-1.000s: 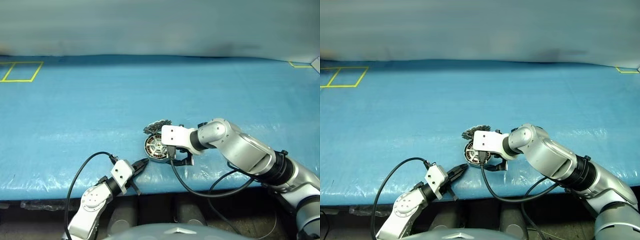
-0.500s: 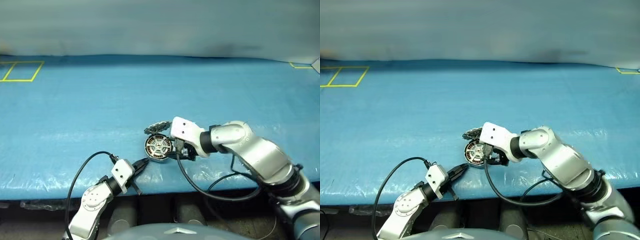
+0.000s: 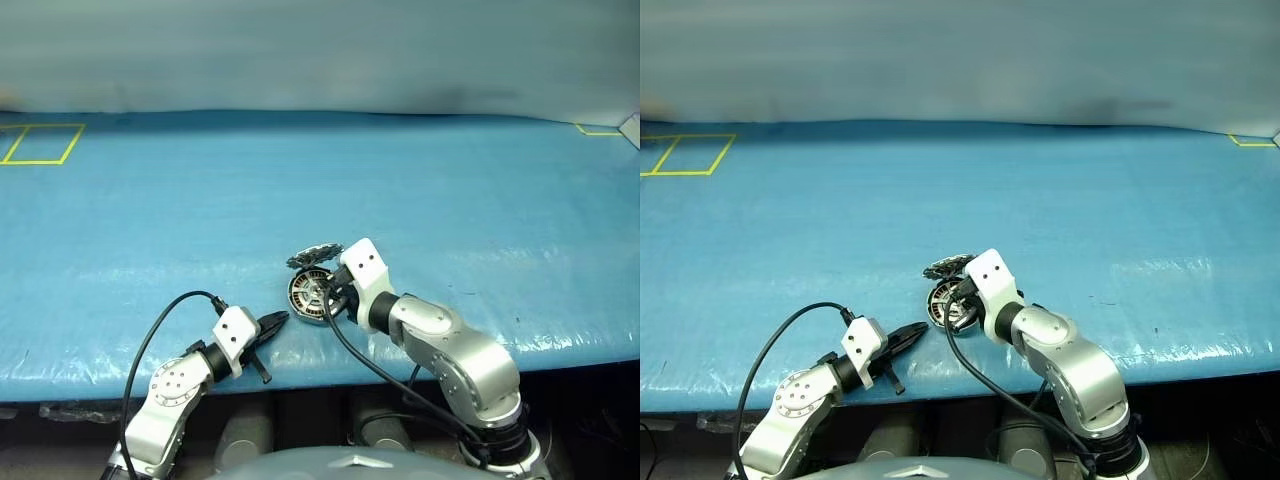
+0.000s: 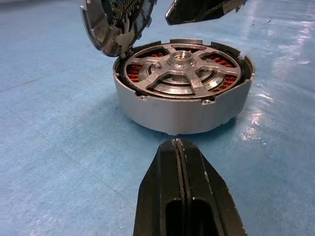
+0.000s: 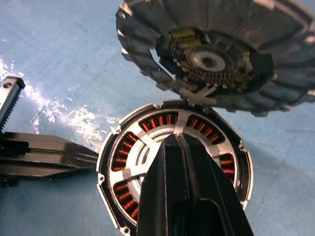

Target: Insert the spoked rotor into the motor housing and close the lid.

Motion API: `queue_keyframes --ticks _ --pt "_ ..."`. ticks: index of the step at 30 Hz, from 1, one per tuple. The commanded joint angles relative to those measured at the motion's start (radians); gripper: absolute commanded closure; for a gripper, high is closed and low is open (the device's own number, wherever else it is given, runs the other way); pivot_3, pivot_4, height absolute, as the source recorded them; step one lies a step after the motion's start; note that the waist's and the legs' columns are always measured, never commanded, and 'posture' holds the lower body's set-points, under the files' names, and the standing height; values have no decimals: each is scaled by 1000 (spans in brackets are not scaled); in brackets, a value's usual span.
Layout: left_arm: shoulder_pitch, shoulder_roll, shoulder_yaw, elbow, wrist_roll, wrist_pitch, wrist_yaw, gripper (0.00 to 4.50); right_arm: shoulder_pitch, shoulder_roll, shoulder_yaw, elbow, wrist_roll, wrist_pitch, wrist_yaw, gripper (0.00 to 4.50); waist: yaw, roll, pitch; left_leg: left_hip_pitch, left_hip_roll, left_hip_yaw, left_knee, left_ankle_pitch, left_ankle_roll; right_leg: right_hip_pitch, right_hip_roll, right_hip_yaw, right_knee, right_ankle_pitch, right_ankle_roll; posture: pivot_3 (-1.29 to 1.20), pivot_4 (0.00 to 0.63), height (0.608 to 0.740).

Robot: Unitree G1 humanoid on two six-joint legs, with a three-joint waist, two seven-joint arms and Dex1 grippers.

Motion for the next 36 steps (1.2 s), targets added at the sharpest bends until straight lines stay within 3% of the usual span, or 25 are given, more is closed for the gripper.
queue_keyframes --ticks 1,9,17,21,26,36 --pt "-6 5 4 -66 -17 26 -6 4500 20 11 26 0 2 -54 -21 4489 -2 0 0 0 0 0 0 0 0 0 0 0 0 0 0 0 150 740" --pt "-4 11 33 -83 -22 64 1 4500 71 6 76 45 -1 -96 -46 4489 -4 0 0 2 1 0 0 0 0 0 1 0 0 -2 -2 0 150 740" --pt "-106 105 215 -57 -217 260 -70 4500 82 -49 49 -39 66 -114 10 4489 -1 -1 0 2 1 -2 0 0 0 -1 1 -1 0 -3 -2 0 150 740" --pt "-248 133 254 52 -259 281 -134 4500 131 -73 24 -40 59 -266 31 4489 1 -2 0 2 0 -1 0 0 0 0 1 0 0 -1 1 0 150 740" --pt "-499 97 246 257 -338 329 -271 4500 217 -102 6 -13 56 -406 48 4489 9 -4 0 2 -1 -2 1 0 0 2 1 -1 0 0 2 0 150 740" --pt "-904 37 61 680 -270 405 -622 4500 425 -87 -39 17 32 -672 29 4489 -2 -5 1 0 -2 -1 1 0 0 3 3 0 0 0 4 0 150 740"
